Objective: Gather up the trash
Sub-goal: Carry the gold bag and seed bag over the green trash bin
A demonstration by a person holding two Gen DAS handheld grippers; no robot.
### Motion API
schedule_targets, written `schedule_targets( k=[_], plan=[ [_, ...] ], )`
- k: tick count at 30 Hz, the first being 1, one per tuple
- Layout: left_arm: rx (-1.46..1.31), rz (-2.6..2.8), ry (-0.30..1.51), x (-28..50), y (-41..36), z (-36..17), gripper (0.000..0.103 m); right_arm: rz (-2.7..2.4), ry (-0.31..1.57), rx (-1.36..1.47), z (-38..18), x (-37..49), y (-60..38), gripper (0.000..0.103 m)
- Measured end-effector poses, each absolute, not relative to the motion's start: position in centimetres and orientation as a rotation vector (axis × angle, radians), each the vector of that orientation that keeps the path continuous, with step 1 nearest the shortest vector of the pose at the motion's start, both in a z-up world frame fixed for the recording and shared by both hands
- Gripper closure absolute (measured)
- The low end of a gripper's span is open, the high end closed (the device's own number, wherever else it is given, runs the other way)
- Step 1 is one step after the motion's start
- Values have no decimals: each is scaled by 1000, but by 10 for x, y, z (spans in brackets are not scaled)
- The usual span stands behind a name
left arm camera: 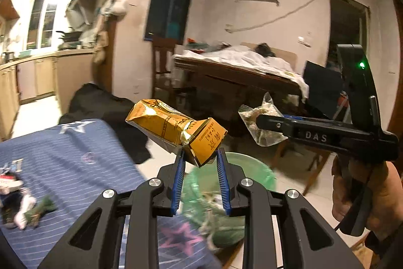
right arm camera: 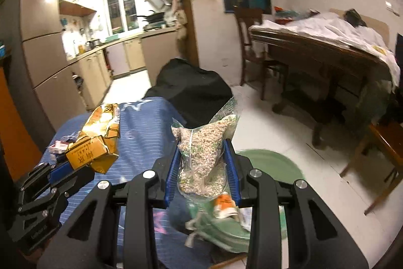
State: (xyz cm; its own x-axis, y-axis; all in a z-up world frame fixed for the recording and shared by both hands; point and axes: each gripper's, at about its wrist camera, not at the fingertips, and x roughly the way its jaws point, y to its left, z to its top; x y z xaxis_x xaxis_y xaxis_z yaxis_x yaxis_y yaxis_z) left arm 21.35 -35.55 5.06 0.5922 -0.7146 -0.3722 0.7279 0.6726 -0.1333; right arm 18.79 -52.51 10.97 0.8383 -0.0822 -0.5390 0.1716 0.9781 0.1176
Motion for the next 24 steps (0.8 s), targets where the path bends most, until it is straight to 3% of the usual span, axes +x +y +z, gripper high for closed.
schedule_targets(
  k=[10,24],
  plan=[
    [77,-971,488,227,-454,26,77,-195,705,271,81,196,-603,71],
    [137,-1034,622,276,-520,-40,77,-199,862,330,44,222,-640,71]
  ],
)
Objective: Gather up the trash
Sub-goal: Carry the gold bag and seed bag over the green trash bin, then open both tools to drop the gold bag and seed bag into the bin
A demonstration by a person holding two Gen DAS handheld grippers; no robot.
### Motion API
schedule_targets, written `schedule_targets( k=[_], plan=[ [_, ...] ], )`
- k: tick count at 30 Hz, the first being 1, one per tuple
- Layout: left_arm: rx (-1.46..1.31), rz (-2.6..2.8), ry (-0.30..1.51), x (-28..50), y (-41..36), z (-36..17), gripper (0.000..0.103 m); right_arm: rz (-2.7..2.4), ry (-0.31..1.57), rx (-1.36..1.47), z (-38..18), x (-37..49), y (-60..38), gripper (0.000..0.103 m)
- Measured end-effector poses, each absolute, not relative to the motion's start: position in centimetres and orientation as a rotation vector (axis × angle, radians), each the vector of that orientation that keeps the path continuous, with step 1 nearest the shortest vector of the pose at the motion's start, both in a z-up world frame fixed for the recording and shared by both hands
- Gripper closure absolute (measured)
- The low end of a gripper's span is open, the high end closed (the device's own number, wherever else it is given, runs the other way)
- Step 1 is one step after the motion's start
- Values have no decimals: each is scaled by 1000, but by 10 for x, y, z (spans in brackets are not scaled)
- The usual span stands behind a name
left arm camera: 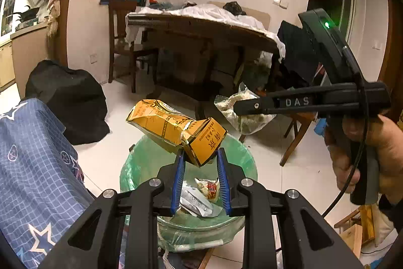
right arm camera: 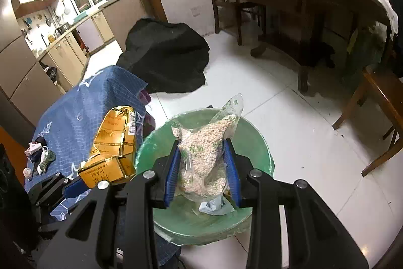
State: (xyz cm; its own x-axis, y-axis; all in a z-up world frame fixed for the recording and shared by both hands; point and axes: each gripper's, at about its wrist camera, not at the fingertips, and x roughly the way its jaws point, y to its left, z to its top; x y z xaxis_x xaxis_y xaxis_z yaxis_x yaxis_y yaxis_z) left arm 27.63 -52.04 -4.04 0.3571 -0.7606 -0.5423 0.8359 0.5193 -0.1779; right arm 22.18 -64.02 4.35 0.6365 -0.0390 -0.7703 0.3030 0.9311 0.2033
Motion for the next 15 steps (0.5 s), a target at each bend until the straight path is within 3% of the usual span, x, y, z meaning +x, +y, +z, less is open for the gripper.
schedule_targets(
  k=[15],
  plan=[
    [176,-1032,697,301,-524,-87,77,-203,951,347,8,239,-657,70]
  ],
)
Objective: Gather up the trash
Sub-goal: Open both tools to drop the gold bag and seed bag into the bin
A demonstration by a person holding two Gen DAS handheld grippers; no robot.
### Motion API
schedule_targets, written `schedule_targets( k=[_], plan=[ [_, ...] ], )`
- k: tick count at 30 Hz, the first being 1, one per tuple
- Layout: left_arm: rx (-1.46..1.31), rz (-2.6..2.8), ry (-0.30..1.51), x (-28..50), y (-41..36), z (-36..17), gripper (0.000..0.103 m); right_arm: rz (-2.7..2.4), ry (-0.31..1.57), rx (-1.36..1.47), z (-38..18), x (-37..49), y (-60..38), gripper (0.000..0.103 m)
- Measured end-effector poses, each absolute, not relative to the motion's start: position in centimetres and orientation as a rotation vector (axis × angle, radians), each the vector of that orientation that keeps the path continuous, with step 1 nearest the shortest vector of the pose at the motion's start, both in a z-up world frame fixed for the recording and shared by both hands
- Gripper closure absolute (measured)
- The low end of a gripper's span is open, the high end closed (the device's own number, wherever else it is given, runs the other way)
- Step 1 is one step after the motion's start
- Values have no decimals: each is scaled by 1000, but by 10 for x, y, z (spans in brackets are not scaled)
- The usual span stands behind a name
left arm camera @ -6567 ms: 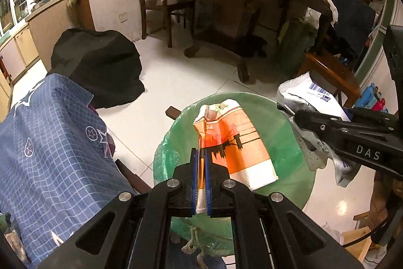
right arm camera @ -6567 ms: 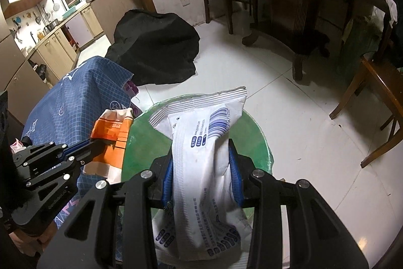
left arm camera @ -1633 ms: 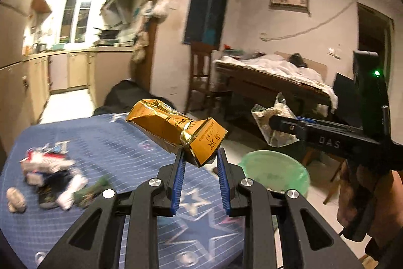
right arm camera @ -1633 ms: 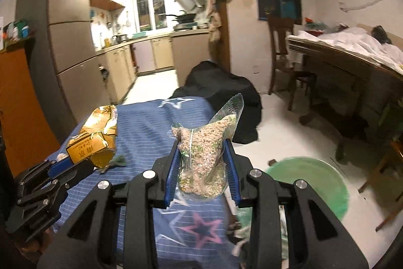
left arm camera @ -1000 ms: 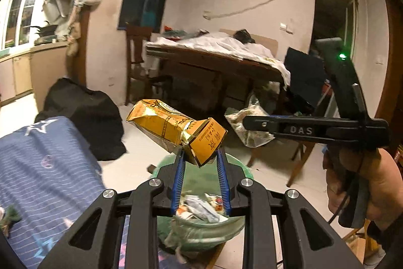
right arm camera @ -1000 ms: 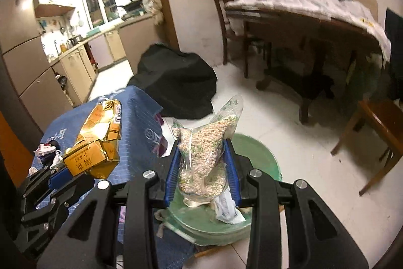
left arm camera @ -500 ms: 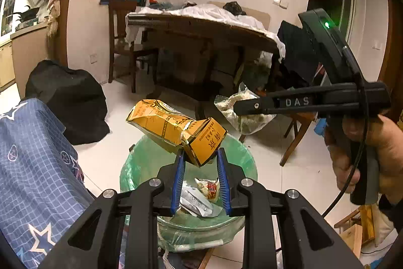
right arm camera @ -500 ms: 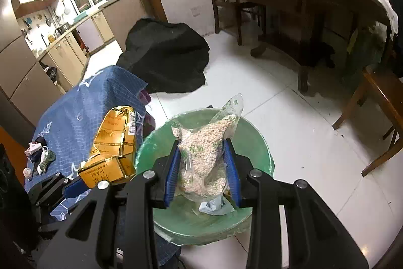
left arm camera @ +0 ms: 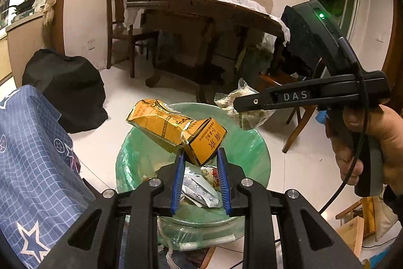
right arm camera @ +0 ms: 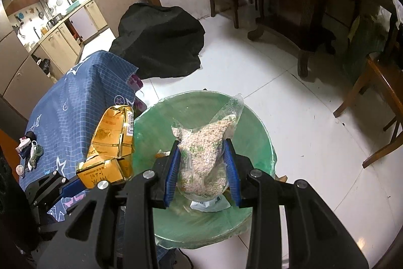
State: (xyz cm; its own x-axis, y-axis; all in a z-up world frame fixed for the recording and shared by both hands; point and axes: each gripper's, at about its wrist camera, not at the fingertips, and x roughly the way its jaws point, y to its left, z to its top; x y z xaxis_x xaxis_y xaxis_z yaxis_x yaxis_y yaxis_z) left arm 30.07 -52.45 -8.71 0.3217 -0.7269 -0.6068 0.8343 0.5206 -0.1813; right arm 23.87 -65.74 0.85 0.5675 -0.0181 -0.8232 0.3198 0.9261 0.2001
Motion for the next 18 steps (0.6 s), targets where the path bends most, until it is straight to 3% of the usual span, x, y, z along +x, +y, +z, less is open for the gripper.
schedule_targets(
  k=[10,14,16,18],
  plan=[
    [176,-1011,714,304,-528,-89,77,-203,959,353,2,242,-663,70],
    [170,-995,724,307,-528,-90,75,-206,950,356,2,240,-665,64],
    [171,-988,731,307,-529,-90,70,-201,938,371,3,238,-668,56],
    [174,-979,731,307,-529,-90,44,-208,924,375,4,236,-669,51]
  ],
)
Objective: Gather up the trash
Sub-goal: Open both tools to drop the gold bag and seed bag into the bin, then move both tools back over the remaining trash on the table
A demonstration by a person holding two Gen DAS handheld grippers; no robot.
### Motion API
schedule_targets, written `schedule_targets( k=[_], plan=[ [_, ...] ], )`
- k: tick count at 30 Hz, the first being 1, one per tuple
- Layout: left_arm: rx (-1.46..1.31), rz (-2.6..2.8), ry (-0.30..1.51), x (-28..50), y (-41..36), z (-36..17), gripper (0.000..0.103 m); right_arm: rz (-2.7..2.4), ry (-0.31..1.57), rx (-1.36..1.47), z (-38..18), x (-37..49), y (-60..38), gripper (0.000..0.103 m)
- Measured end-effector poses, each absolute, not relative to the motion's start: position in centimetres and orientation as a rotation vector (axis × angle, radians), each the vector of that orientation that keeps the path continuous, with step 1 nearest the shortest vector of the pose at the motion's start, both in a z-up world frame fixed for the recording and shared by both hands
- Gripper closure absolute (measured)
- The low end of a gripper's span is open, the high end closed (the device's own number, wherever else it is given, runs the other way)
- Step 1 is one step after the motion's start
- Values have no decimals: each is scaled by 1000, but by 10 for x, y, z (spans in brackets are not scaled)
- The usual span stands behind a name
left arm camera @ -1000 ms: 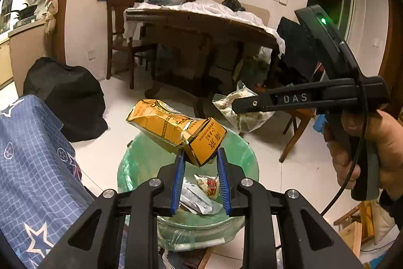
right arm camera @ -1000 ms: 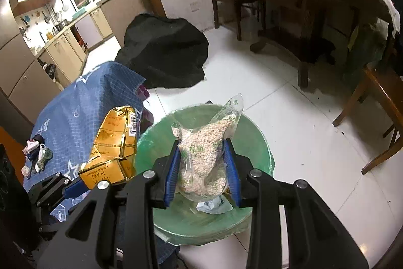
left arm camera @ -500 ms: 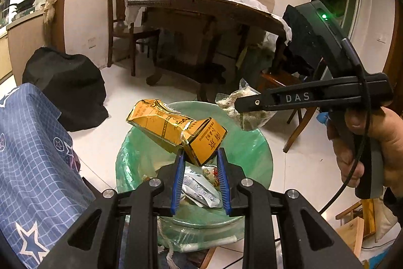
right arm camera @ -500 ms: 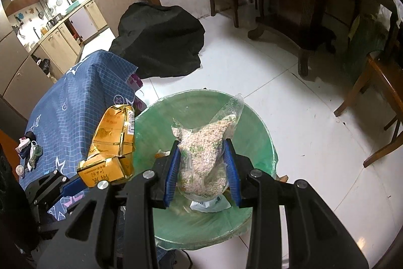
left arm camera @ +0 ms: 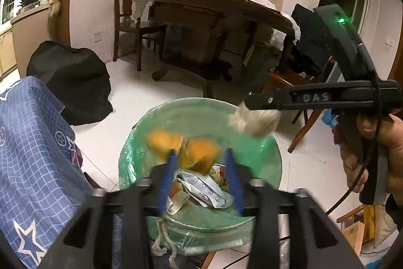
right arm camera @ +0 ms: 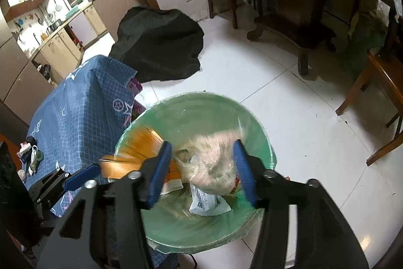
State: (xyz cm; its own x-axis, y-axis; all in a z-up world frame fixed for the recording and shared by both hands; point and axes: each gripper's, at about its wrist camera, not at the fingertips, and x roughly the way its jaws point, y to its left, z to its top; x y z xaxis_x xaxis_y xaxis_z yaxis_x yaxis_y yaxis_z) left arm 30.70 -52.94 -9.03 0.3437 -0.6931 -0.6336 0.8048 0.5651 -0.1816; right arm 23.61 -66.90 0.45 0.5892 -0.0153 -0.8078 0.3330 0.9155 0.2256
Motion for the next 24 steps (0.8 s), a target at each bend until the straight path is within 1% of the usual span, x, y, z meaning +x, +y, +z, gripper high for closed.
schedule_targets(
  k=[2,18,22,24],
  plan=[
    [171,-974,728,306,-529,-90,33,-212,910,381,8,234,-671,50],
    [174,-943,746,307,-531,-92,32,-210,885,361,16,228,-666,50],
    [171,-938,736,302,-522,-86,32,-218,846,342,25,219,-661,49],
    [160,-936,730,298,-510,-81,32,-207,795,323,36,207,-652,45]
  ],
)
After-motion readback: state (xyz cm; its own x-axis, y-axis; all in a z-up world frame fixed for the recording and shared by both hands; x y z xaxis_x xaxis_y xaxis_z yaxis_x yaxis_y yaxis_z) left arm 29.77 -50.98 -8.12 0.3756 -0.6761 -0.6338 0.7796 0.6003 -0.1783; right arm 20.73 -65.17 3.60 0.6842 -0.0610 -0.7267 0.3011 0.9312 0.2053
